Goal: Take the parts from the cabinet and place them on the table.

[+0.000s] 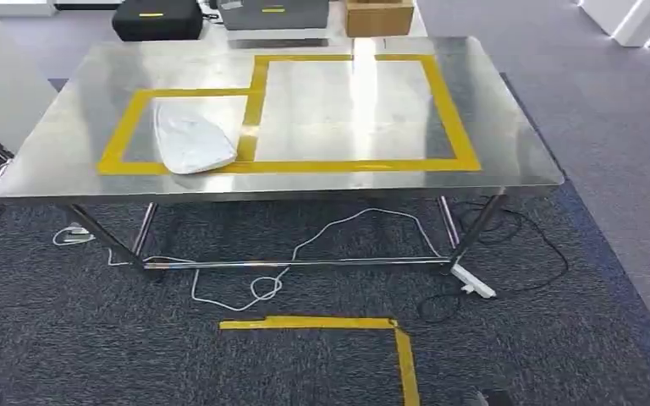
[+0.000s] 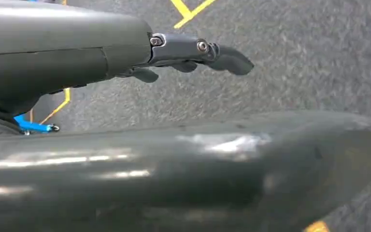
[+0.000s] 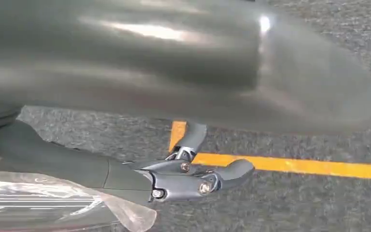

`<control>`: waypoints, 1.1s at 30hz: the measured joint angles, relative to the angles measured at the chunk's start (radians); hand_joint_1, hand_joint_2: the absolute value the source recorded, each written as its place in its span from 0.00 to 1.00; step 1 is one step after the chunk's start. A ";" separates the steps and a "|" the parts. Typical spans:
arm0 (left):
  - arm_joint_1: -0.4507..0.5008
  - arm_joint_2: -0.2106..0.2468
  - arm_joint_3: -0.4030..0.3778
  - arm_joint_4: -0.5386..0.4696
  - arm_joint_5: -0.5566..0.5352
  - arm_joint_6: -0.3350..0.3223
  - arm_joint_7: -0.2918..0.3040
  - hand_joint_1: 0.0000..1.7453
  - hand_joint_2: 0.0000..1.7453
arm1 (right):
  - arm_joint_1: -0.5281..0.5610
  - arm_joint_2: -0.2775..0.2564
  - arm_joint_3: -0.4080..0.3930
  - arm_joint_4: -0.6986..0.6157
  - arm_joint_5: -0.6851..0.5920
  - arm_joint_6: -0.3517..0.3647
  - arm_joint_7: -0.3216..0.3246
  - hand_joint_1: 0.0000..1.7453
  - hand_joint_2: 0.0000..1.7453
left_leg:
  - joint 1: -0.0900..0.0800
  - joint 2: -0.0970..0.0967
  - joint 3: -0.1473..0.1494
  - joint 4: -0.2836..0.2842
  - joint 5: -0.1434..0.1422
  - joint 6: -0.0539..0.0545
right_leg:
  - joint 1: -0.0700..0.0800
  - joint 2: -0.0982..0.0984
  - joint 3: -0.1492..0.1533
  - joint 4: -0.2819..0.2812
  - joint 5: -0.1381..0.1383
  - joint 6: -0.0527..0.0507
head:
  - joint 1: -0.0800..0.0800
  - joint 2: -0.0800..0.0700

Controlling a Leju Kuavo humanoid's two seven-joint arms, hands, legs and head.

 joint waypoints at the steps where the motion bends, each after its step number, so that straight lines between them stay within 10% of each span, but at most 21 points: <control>1: 0.001 0.002 -0.012 0.000 0.002 0.002 0.000 0.00 0.00 | 0.001 -0.001 -0.001 -0.003 -0.001 0.000 0.000 0.00 0.00 | 0.001 -0.002 -0.007 0.022 -0.044 -0.009 | 0.002 -0.004 -0.008 0.001 0.005 -0.009 | -0.004 0.000; 3: 0.000 0.011 -0.028 0.000 0.008 0.005 0.003 0.00 0.00 | 0.002 -0.001 -0.005 -0.004 -0.002 0.000 -0.001 0.00 0.00 | 0.009 -0.001 -0.041 0.159 -0.169 -0.023 | 0.002 -0.007 -0.036 0.010 0.020 -0.016 | -0.005 0.000; 5: -0.005 0.013 -0.043 0.000 0.041 0.024 0.006 0.00 0.00 | 0.003 -0.001 -0.008 -0.006 -0.020 0.000 -0.009 0.00 0.00 | 0.017 -0.001 -0.056 0.283 -0.228 -0.033 | 0.002 -0.010 -0.061 0.023 0.034 -0.015 | -0.005 0.000; 7: -0.018 0.020 -0.083 0.000 0.117 0.067 0.015 0.00 0.00 | 0.012 -0.001 -0.021 -0.010 -0.050 0.000 -0.024 0.00 0.00 | 0.024 -0.001 -0.022 0.286 -0.168 -0.039 | 0.001 -0.014 -0.096 0.046 0.048 -0.011 | -0.004 0.000; 9: -0.032 0.034 -0.137 0.000 0.184 0.104 0.018 0.00 0.00 | 0.026 -0.002 -0.042 -0.017 -0.058 0.000 -0.028 0.00 0.00 | 0.030 -0.001 0.083 0.141 -0.106 -0.042 | -0.002 -0.015 -0.129 0.069 0.057 -0.003 | -0.004 0.000; 11: -0.042 0.039 -0.182 0.000 0.249 0.144 0.011 0.00 0.00 | 0.040 -0.005 -0.068 -0.023 -0.061 0.000 -0.028 0.00 0.00 | 0.024 -0.005 0.158 0.012 -0.139 -0.039 | 0.001 -0.015 -0.150 0.088 0.065 0.009 | -0.004 0.000; 15: -0.060 0.050 -0.265 0.000 0.314 0.209 -0.023 0.00 0.00 | 0.068 -0.013 -0.111 -0.031 -0.061 0.000 -0.026 0.00 0.00 | 0.022 -0.002 0.129 -0.003 -0.121 0.000 | -0.003 -0.011 -0.167 0.085 0.099 0.037 | -0.004 0.000; 17: -0.071 0.053 -0.289 0.000 0.320 0.213 -0.025 0.00 0.00 | 0.078 -0.015 -0.121 -0.033 -0.062 0.000 -0.024 0.00 0.00 | 0.022 0.003 0.101 -0.002 -0.098 0.024 | -0.007 -0.003 -0.196 0.146 -0.010 0.044 | 0.000 0.000; 20: -0.079 0.053 -0.312 0.001 0.349 0.225 -0.047 0.00 0.00 | 0.085 -0.015 -0.137 -0.034 -0.062 0.000 -0.025 0.00 0.00 | 0.016 0.006 0.055 -0.001 -0.060 0.027 | -0.006 -0.001 -0.227 0.353 -0.147 0.049 | 0.002 0.000; 22: -0.095 0.054 -0.335 0.005 0.378 0.239 -0.050 0.00 0.00 | 0.089 -0.015 -0.147 -0.034 -0.062 0.000 -0.027 0.00 0.00 | 0.011 0.007 0.019 0.002 -0.032 0.026 | -0.006 -0.001 -0.195 0.382 -0.088 0.045 | 0.001 0.000; 24: -0.109 0.060 -0.360 0.005 0.399 0.250 -0.050 0.00 0.00 | 0.090 -0.018 -0.156 -0.034 -0.062 0.000 -0.027 0.00 0.00 | 0.008 0.006 -0.014 0.006 -0.009 0.023 | -0.004 0.000 -0.099 0.281 -0.010 0.036 | 0.002 0.000; 26: -0.118 0.065 -0.375 0.005 0.407 0.254 -0.058 0.00 0.00 | 0.089 -0.023 -0.167 -0.039 -0.062 0.000 -0.016 0.00 0.00 | 0.000 0.005 -0.028 0.012 0.013 0.015 | 0.002 0.000 0.069 0.059 -0.045 0.025 | 0.002 0.000; 27: -0.121 0.066 -0.380 0.006 0.408 0.255 -0.064 0.00 0.00 | 0.089 -0.029 -0.171 -0.046 -0.061 0.000 -0.014 0.00 0.00 | 0.000 0.006 -0.033 0.013 0.028 0.011 | 0.000 0.002 0.099 -0.016 -0.073 0.019 | 0.000 0.000; 30: -0.132 0.069 -0.394 0.013 0.419 0.258 -0.080 0.00 0.00 | 0.094 -0.035 -0.174 -0.054 -0.062 0.000 -0.007 0.00 0.00 | 0.003 0.005 -0.043 0.004 0.067 -0.006 | 0.005 0.001 0.067 -0.005 -0.053 0.005 | 0.001 0.000; 31: -0.133 0.070 -0.397 0.017 0.422 0.258 -0.092 0.00 0.00 | 0.095 -0.035 -0.174 -0.056 -0.062 0.000 -0.006 0.00 0.00 | 0.008 0.001 -0.050 0.012 0.039 -0.012 | 0.000 -0.008 0.057 -0.004 -0.041 -0.002 | 0.002 0.000; 33: -0.131 0.066 -0.400 0.031 0.432 0.259 -0.124 0.00 0.00 | 0.100 -0.036 -0.177 -0.056 -0.063 0.000 -0.005 0.00 0.00 | 0.012 0.001 -0.067 0.111 -0.106 -0.023 | 0.002 -0.008 0.025 0.003 -0.017 -0.017 | -0.003 0.000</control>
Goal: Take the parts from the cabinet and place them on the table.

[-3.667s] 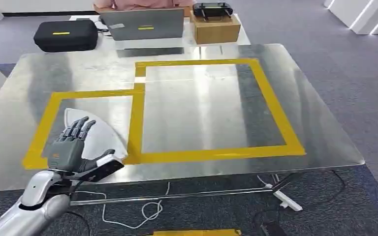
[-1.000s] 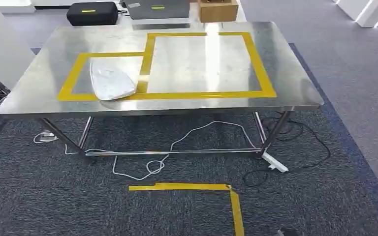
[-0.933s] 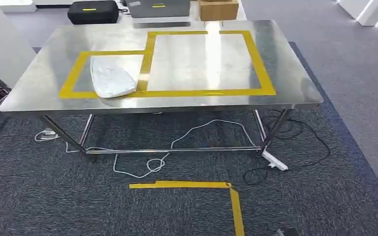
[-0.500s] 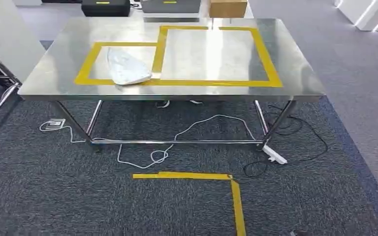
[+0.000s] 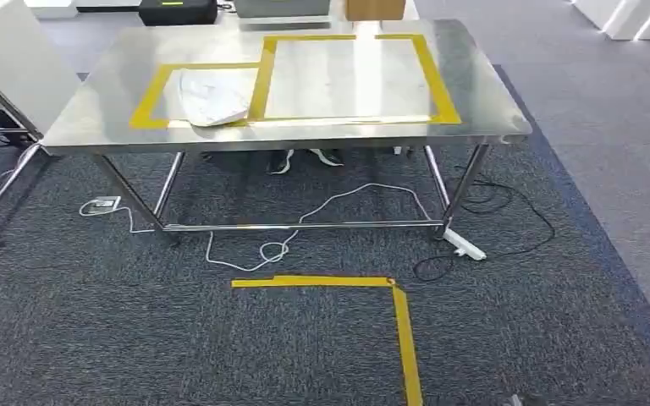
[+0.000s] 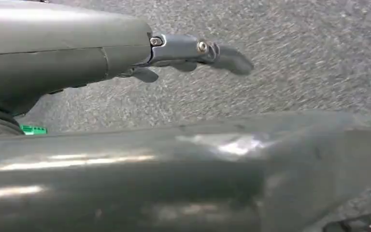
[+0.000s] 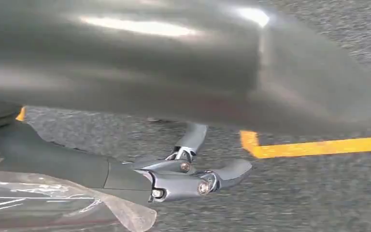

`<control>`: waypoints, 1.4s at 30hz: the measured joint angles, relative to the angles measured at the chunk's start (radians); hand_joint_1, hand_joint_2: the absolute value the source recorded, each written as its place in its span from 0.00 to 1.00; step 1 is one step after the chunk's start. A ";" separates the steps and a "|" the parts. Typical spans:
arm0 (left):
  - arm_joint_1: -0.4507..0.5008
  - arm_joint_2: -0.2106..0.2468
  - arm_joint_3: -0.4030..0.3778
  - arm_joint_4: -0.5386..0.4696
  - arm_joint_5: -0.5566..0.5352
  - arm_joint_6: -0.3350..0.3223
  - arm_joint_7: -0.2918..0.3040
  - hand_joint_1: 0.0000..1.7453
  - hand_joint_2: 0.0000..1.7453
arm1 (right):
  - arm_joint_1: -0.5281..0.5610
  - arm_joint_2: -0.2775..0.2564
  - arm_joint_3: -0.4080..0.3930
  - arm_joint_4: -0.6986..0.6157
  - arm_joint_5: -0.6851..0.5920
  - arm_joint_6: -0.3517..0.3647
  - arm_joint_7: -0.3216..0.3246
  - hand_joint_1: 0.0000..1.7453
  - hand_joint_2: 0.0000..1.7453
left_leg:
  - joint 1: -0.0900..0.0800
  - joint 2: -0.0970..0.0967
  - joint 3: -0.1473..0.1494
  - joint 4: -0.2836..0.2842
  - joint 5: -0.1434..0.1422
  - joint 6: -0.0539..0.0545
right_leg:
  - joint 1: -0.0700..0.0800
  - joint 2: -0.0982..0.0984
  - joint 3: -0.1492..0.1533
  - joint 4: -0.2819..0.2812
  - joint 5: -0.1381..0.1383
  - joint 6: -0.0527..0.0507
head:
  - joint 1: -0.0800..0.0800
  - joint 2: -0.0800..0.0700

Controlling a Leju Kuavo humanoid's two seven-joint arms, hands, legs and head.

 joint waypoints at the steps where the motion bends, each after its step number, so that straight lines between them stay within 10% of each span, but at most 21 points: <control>1: -0.003 -0.004 -0.001 0.012 0.009 0.000 -0.016 0.00 0.00 | 0.002 0.000 -0.001 -0.001 0.000 0.000 0.000 0.00 0.00 | 0.002 0.000 -0.011 0.084 -0.064 -0.005 | 0.001 -0.002 -0.021 0.007 0.012 -0.001 | 0.001 0.000; 2: -0.006 -0.008 -0.001 0.023 0.019 0.000 -0.027 0.00 0.00 | 0.002 0.000 -0.002 -0.001 0.000 0.000 0.000 0.00 0.00 | 0.003 0.000 -0.016 0.155 -0.093 -0.008 | 0.002 -0.003 -0.041 0.016 0.023 0.000 | 0.000 0.000; 4: -0.010 -0.015 -0.003 0.040 0.035 0.000 -0.041 0.00 0.00 | 0.002 0.000 -0.002 -0.001 0.001 0.000 0.000 0.00 0.00 | 0.006 0.000 0.002 0.218 -0.054 -0.011 | 0.003 -0.006 -0.086 0.037 0.040 0.001 | 0.001 0.000; 6: -0.012 -0.020 -0.004 0.052 0.048 0.000 -0.048 0.00 0.00 | 0.002 0.000 -0.003 -0.001 0.000 0.000 0.001 0.00 0.00 | 0.006 0.000 0.084 0.142 0.023 -0.007 | 0.003 -0.008 -0.129 0.065 0.056 0.006 | 0.000 0.000; 9: -0.015 -0.022 -0.005 0.061 0.049 0.000 -0.056 0.00 0.00 | 0.004 0.000 -0.010 -0.003 0.001 0.000 0.001 0.00 0.00 | 0.001 -0.002 0.244 -0.098 -0.039 0.011 | 0.007 -0.008 -0.169 0.094 0.077 0.019 | 0.002 0.000; 12: -0.016 -0.024 -0.004 0.067 0.044 0.001 -0.059 0.00 0.00 | 0.005 0.000 -0.012 -0.004 0.001 0.000 0.001 0.00 0.00 | -0.003 -0.001 0.218 -0.110 -0.028 0.030 | 0.005 -0.008 -0.185 0.089 0.113 0.038 | 0.001 0.000; 13: -0.015 -0.027 -0.004 0.069 0.042 0.001 -0.059 0.00 0.00 | 0.006 -0.003 -0.012 -0.004 0.001 0.000 0.001 0.00 0.00 | 0.005 0.007 0.206 -0.117 -0.011 0.039 | 0.001 -0.002 -0.194 0.097 0.100 0.043 | -0.003 0.000; 16: -0.015 -0.029 -0.005 0.072 0.040 0.001 -0.059 0.00 0.00 | 0.010 -0.003 -0.012 -0.005 0.000 0.000 0.001 0.00 0.00 | 0.003 0.009 0.159 -0.117 0.026 0.052 | -0.001 0.007 -0.235 0.234 -0.079 0.056 | 0.003 0.000; 18: -0.015 -0.031 -0.005 0.076 0.040 0.001 -0.059 0.00 0.00 | 0.008 -0.003 -0.012 -0.005 0.000 0.000 0.001 0.00 0.00 | 0.002 0.011 0.123 -0.114 0.056 0.051 | -0.001 0.007 -0.245 0.363 -0.120 0.061 | 0.005 0.000; 20: -0.017 -0.032 -0.004 0.078 0.037 0.001 -0.059 0.00 0.00 | 0.008 -0.003 -0.012 -0.005 0.000 0.000 0.001 0.00 0.00 | 0.002 0.012 0.086 -0.112 0.085 0.046 | -0.003 0.007 -0.204 0.369 -0.032 0.064 | 0.005 0.000; 22: -0.017 -0.034 -0.004 0.080 0.035 0.001 -0.059 0.00 0.00 | 0.007 -0.004 -0.015 -0.005 0.000 0.000 0.001 0.00 0.00 | 0.004 0.011 0.051 -0.104 0.109 0.038 | -0.006 0.008 -0.095 0.243 0.030 0.064 | 0.004 0.000; 24: -0.018 -0.036 -0.003 0.082 0.032 0.002 -0.061 0.00 0.00 | 0.003 -0.004 -0.021 -0.005 0.001 0.000 0.000 0.00 0.00 | -0.003 0.010 0.041 -0.090 0.126 0.028 | -0.008 0.013 0.066 0.017 -0.040 0.058 | 0.006 0.000; 28: -0.016 -0.038 -0.003 0.088 0.031 0.003 -0.062 0.00 0.00 | 0.007 -0.004 -0.021 -0.005 0.000 0.000 0.000 0.00 0.00 | 0.001 0.007 0.023 -0.093 0.167 0.008 | -0.009 0.007 0.026 0.014 -0.035 0.016 | 0.005 0.000; 32: -0.009 -0.040 -0.004 0.095 0.037 0.003 -0.064 0.00 0.00 | 0.007 -0.004 -0.019 -0.005 0.000 0.000 0.000 0.00 0.00 | 0.004 0.004 -0.005 0.114 -0.084 -0.010 | -0.001 0.001 -0.035 0.020 0.015 -0.003 | -0.001 0.000; 34: -0.014 -0.040 -0.004 0.098 0.040 0.003 -0.067 0.00 0.00 | 0.006 -0.004 -0.019 -0.005 0.000 0.000 0.000 0.00 0.00 | 0.005 0.004 0.001 0.215 -0.074 -0.009 | 0.003 -0.003 -0.077 0.032 0.038 -0.003 | -0.001 0.000; 37: -0.012 -0.041 0.000 0.101 0.043 0.003 -0.080 0.00 0.00 | 0.005 -0.004 -0.019 -0.005 0.000 0.000 0.000 0.00 0.00 | 0.002 0.003 0.117 0.100 0.034 0.009 | 0.009 -0.002 -0.129 0.058 0.063 -0.001 | -0.001 0.000; 39: -0.012 -0.041 0.006 0.104 0.048 0.003 -0.080 0.00 0.00 | 0.005 -0.003 -0.019 -0.005 0.000 0.000 0.000 0.00 0.00 | -0.007 0.003 0.240 -0.077 -0.016 0.028 | 0.014 -0.002 -0.149 0.072 0.074 0.007 | -0.001 0.000; 42: -0.017 -0.042 0.008 0.110 0.061 0.003 -0.079 0.00 0.00 | 0.001 -0.003 -0.019 -0.005 0.001 0.000 0.000 0.00 0.00 | -0.011 0.004 0.251 -0.135 -0.043 0.037 | 0.010 -0.007 -0.166 0.073 0.100 0.024 | 0.000 0.000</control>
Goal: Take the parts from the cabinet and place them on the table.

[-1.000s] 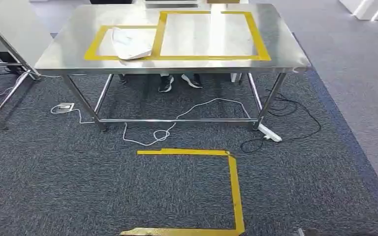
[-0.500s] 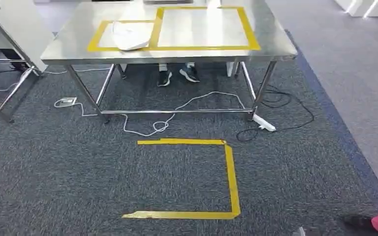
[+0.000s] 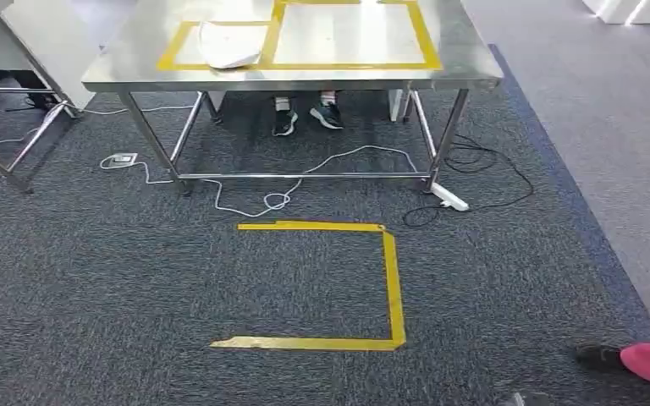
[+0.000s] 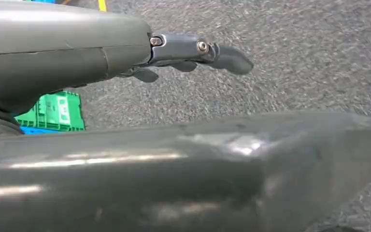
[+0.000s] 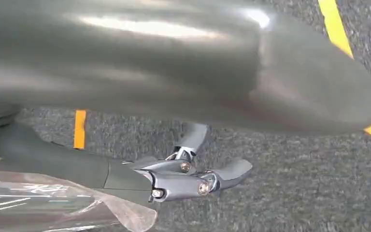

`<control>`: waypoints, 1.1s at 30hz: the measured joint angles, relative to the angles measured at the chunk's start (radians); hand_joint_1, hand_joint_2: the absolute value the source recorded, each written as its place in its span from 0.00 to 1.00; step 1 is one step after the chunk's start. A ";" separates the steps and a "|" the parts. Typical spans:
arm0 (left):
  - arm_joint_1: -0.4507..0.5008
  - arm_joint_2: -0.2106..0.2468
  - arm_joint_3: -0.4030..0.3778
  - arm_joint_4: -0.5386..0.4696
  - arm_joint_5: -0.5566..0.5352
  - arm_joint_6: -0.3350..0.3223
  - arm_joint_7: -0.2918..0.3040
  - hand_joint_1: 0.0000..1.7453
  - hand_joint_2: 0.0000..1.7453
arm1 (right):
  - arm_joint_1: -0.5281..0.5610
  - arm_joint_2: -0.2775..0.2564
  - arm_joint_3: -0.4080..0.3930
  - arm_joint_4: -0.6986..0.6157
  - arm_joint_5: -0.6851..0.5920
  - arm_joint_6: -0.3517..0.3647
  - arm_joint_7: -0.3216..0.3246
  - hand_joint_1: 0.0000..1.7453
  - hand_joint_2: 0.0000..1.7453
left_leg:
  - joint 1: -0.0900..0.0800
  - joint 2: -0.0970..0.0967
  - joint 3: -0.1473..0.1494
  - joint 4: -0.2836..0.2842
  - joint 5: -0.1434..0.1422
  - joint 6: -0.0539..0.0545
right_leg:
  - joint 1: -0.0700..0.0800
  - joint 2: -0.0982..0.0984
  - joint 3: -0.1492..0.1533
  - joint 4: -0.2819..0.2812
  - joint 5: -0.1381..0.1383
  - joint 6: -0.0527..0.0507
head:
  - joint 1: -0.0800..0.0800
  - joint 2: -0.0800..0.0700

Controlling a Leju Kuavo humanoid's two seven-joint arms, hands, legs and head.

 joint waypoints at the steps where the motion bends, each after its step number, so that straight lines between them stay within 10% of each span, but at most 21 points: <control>1: 0.001 -0.002 0.000 0.002 0.004 0.000 0.001 0.00 0.00 | 0.001 -0.001 0.000 0.000 0.000 0.000 0.000 0.00 0.00 | 0.007 0.001 -0.005 -0.008 0.014 0.007 | 0.003 0.001 -0.005 0.001 0.003 0.007 | -0.001 0.000; 3: 0.002 -0.004 0.000 0.005 0.008 0.000 0.001 0.00 0.00 | 0.003 -0.001 0.002 0.000 0.000 0.000 0.001 0.00 0.00 | 0.009 0.004 -0.020 -0.009 0.028 0.018 | -0.002 0.010 -0.037 0.058 -0.059 0.017 | 0.005 0.000; 5: 0.002 -0.008 0.000 0.010 0.014 0.000 -0.002 0.00 0.00 | 0.003 -0.001 0.004 0.002 0.000 0.000 0.002 0.00 0.00 | 0.007 0.006 -0.041 -0.007 0.045 0.022 | -0.006 0.015 -0.099 0.230 -0.155 0.026 | 0.005 0.000; 7: 0.002 -0.009 0.000 0.016 0.017 0.000 -0.002 0.00 0.00 | 0.004 -0.001 0.005 0.002 0.000 0.000 0.004 0.00 0.00 | 0.006 0.007 -0.060 -0.004 0.059 0.020 | -0.010 0.015 -0.117 0.314 -0.183 0.030 | 0.005 0.000; 11: 0.001 -0.013 0.000 0.020 0.018 0.000 -0.002 0.00 0.00 | 0.003 -0.001 0.005 0.003 0.000 0.000 0.004 0.00 0.00 | 0.007 0.007 -0.079 0.010 0.071 0.010 | -0.014 0.014 0.091 0.013 -0.070 0.029 | 0.005 0.000; 12: 0.000 -0.014 0.000 0.021 0.018 0.000 -0.002 0.00 0.00 | 0.000 -0.001 0.005 0.003 0.000 0.000 0.004 0.00 0.00 | -0.001 0.008 -0.088 0.017 0.070 0.005 | -0.012 0.014 0.108 -0.031 -0.091 0.026 | 0.007 0.000; 13: -0.002 -0.015 0.000 0.023 0.018 0.000 -0.003 0.00 0.00 | 0.000 -0.001 0.004 0.003 0.000 0.000 0.004 0.00 0.00 | -0.001 0.008 -0.090 0.021 0.072 0.000 | -0.013 0.018 0.100 -0.031 -0.083 0.013 | 0.000 0.000; 15: -0.003 -0.014 0.000 0.026 0.028 0.000 -0.004 0.00 0.00 | 0.004 -0.001 0.005 0.003 0.000 0.000 0.005 0.00 0.00 | -0.003 0.008 -0.093 0.023 0.067 0.029 | -0.013 0.016 0.099 -0.031 -0.082 0.012 | 0.001 0.000; 24: -0.002 -0.014 -0.001 0.032 0.033 0.000 -0.007 0.00 0.00 | 0.003 0.000 0.003 0.006 0.000 0.005 0.006 0.00 0.00 | 0.005 0.006 -0.099 0.017 0.089 0.001 | -0.003 0.014 0.089 -0.029 -0.073 -0.002 | 0.002 0.000; 33: -0.003 -0.014 -0.001 0.034 0.033 0.000 -0.007 0.00 0.00 | 0.003 0.000 0.002 0.010 0.000 0.009 0.008 0.00 0.00 | 0.005 0.006 -0.102 0.017 0.089 -0.006 | -0.005 0.014 0.087 -0.028 -0.072 -0.003 | 0.002 0.000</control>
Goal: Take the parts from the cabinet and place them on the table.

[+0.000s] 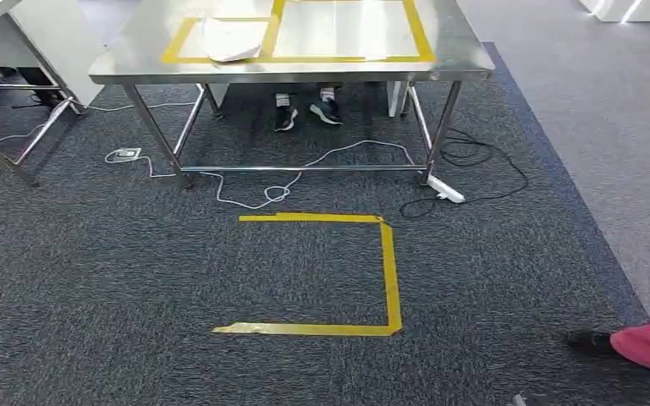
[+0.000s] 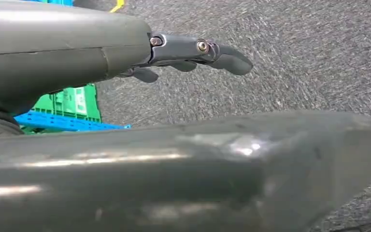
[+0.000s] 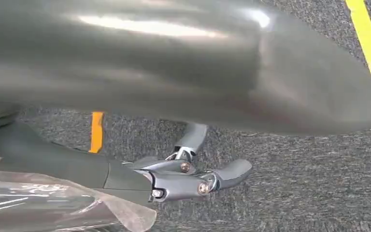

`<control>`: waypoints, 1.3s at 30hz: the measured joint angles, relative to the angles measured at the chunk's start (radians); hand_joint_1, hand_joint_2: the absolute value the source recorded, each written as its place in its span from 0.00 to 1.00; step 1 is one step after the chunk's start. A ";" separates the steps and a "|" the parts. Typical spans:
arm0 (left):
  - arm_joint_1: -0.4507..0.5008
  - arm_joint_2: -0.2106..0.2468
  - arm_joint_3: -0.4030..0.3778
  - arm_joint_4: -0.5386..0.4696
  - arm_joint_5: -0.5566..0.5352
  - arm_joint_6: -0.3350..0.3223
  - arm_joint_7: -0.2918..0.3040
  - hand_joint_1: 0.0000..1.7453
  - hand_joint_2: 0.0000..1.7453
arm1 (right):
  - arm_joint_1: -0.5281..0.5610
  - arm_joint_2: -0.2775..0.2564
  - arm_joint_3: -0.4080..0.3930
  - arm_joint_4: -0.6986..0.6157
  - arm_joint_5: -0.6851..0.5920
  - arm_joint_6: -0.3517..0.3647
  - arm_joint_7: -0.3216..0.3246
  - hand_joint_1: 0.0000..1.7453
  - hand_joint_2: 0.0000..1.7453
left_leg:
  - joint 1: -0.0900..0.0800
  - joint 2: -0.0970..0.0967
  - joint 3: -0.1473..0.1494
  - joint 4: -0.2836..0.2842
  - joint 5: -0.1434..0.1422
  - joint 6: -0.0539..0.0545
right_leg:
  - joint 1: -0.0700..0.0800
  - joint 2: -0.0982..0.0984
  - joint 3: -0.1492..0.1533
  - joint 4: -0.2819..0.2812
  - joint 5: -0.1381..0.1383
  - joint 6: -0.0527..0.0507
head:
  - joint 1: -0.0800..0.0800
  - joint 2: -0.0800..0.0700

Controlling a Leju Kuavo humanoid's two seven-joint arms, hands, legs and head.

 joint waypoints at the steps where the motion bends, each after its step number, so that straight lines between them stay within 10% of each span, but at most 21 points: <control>1: 0.000 0.000 0.000 0.000 0.001 0.000 0.000 0.00 0.00 | 0.000 0.000 0.000 0.000 0.000 0.000 0.001 0.00 0.00 | 0.000 0.000 0.000 0.000 0.000 0.000 | -0.001 0.000 0.000 0.000 0.000 0.000 | 0.000 0.000; 23: -0.003 0.000 -0.001 0.013 0.060 0.000 -0.029 0.00 0.00 | 0.001 0.005 -0.013 0.015 0.000 -0.001 0.002 0.00 0.00 | -0.004 0.000 -0.001 0.002 0.000 0.000 | -0.005 0.000 -0.001 0.000 0.002 0.003 | 0.000 0.000; 30: -0.006 0.000 -0.006 0.020 0.087 0.000 -0.036 0.00 0.00 | -0.005 0.008 -0.012 0.033 0.000 -0.009 0.008 0.00 0.00 | -0.003 0.000 -0.006 -0.004 0.006 0.022 | -0.003 -0.002 0.001 -0.006 0.009 0.020 | -0.001 0.000; 32: -0.010 -0.001 -0.009 0.020 0.088 0.000 -0.038 0.00 0.00 | -0.006 0.008 -0.011 0.036 0.000 -0.009 0.008 0.00 0.00 | 0.005 0.003 -0.007 -0.017 0.019 0.031 | -0.006 0.003 -0.029 0.058 -0.051 0.023 | 0.003 0.000; 35: -0.010 -0.003 -0.011 0.021 0.089 0.000 -0.041 0.00 0.00 | -0.006 0.008 -0.011 0.045 0.000 -0.009 0.009 0.00 0.00 | 0.005 -0.004 -0.020 -0.015 0.023 0.027 | -0.015 0.003 -0.140 0.298 -0.163 0.038 | 0.003 0.000; 37: -0.010 -0.005 -0.012 0.024 0.089 0.000 -0.042 0.00 0.00 | -0.004 0.009 -0.008 0.048 0.000 -0.009 0.011 0.00 0.00 | 0.007 -0.013 -0.023 -0.012 0.025 0.022 | -0.020 0.003 -0.136 0.295 -0.135 0.044 | 0.002 0.000; 39: -0.012 -0.007 -0.013 0.026 0.090 0.000 -0.042 0.00 0.00 | -0.004 0.009 -0.009 0.051 0.000 -0.010 0.011 0.00 0.00 | 0.012 -0.029 -0.026 -0.005 0.026 0.014 | -0.029 0.009 -0.046 0.125 -0.043 0.050 | 0.002 0.000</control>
